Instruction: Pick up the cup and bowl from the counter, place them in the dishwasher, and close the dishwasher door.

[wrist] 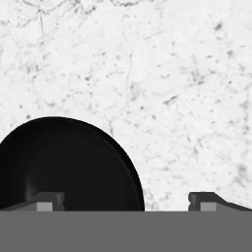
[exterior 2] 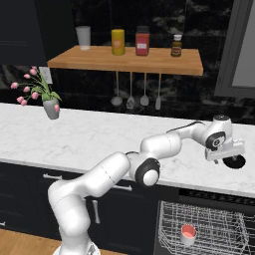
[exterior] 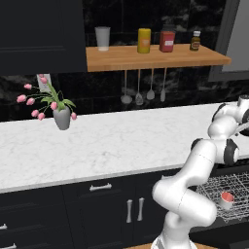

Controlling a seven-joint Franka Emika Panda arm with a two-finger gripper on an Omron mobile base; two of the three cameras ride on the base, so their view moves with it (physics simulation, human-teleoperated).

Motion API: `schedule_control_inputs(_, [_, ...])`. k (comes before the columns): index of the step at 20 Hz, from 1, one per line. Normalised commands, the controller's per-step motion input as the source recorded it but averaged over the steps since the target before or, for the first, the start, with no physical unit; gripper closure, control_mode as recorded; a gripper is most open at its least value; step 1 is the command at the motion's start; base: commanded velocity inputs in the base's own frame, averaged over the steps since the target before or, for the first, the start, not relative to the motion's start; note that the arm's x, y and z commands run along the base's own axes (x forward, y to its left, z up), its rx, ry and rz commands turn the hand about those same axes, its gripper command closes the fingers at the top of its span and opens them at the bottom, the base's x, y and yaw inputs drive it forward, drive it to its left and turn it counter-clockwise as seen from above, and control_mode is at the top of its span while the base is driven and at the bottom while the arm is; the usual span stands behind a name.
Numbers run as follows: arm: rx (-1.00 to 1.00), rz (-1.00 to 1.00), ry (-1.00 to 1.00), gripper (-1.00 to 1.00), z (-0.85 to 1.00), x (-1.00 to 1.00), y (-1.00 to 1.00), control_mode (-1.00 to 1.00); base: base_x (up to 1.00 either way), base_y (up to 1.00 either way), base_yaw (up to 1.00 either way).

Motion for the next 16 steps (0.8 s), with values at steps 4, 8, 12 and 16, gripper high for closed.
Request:
schedule_control_inputs(4, [0.03,0.0,0.07,1.0,-0.02,0.0,0.0,-1.0,0.0,0.0,0.0])
schedule_control_inputs(8, [0.08,0.0,0.1,1.0,-0.05,0.0,0.0,-1.0,0.0,0.0,0.0])
schedule_control_inputs(12, [0.14,0.0,0.11,1.0,-0.04,0.0,0.0,-1.0,0.0,0.0,0.0])
schedule_control_inputs(16, [0.15,0.0,0.07,1.0,0.0,-0.12,0.0,-1.0,0.0,0.0,0.0])
